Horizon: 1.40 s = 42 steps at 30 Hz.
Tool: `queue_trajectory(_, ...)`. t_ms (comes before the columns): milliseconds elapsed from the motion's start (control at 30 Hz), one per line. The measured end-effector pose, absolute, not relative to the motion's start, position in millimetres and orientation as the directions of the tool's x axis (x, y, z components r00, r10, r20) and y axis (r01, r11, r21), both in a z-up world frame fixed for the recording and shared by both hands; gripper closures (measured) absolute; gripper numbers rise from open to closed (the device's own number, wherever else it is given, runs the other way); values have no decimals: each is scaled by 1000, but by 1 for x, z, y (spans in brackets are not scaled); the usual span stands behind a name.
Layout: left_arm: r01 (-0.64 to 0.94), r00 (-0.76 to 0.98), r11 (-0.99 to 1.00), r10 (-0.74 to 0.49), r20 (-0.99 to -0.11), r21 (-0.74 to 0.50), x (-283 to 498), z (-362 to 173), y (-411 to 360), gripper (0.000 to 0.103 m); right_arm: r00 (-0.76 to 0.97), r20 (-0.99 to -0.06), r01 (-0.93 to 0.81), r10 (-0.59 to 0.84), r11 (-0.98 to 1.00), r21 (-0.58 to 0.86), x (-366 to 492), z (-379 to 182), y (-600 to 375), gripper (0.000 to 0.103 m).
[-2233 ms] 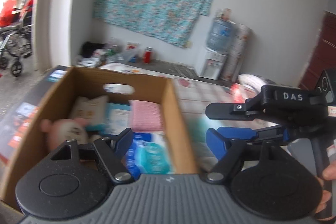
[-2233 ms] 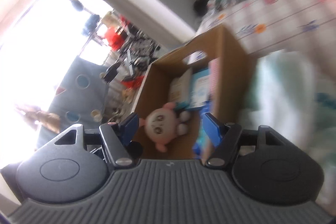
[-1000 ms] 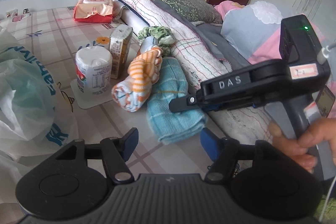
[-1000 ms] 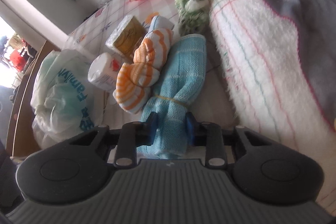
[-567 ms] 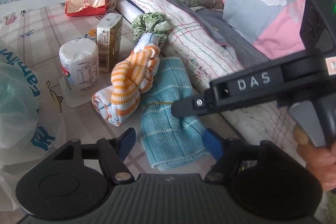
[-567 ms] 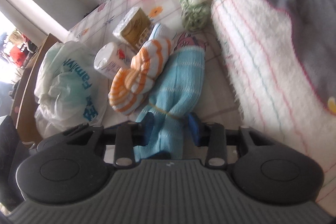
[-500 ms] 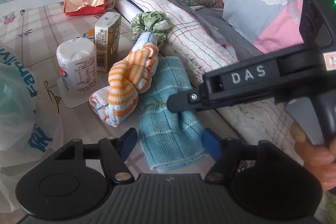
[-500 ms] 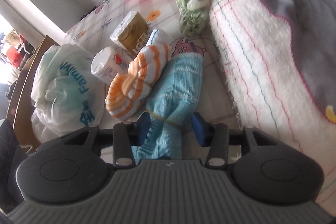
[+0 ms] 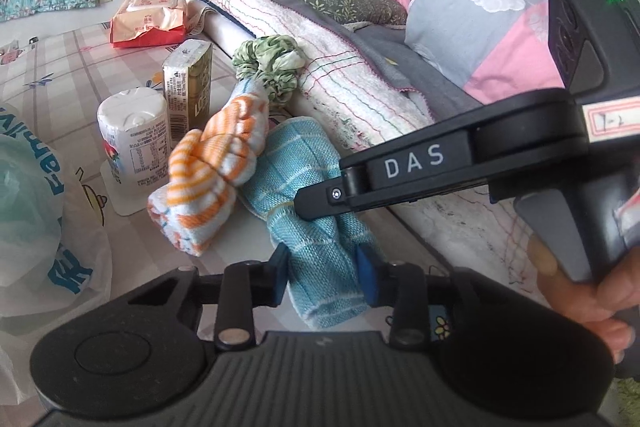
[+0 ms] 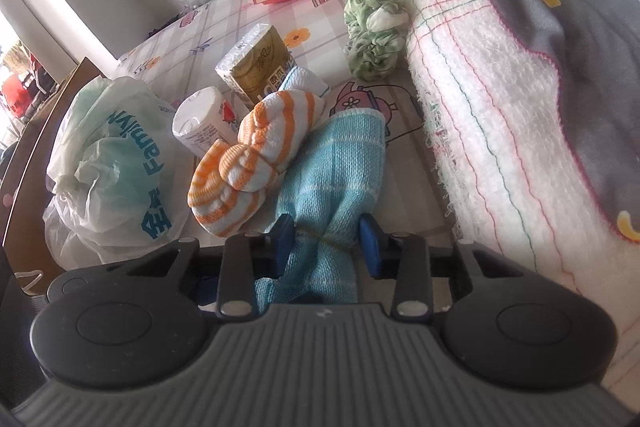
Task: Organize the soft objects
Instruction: 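Grasp the light-blue towel at its tied middle with the right gripper, then lift and carry the towel with the right gripper over the box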
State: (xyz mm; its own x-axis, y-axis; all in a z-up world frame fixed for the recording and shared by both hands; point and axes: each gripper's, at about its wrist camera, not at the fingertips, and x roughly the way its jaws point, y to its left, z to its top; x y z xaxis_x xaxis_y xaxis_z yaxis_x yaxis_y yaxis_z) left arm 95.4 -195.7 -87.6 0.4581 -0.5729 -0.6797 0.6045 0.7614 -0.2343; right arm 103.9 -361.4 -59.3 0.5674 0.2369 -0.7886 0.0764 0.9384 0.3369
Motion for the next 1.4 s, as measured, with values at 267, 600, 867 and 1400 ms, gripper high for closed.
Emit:
queue_trajectory(267,635,460,730,-621,-634,-254,73,-72,-187,71,596,-773,85,217,940,330,74,-42,-356,71)
queue_trajectory(600,675,503,696,-676,-538,-244,42,-36,-168,71,678,-712,81,183,944,320,36,4,-343,72)
queue_trajectory(867,604,655,779,-606,-452,-170,37,9,-110,71,729,-622,-89,285,941,327,52,57,-288,72)
queue_trajectory(1400,77,791,989,-138,-597,-126,95,56,109,71,414,-604,-524,681,721,453,193,83,10,72)
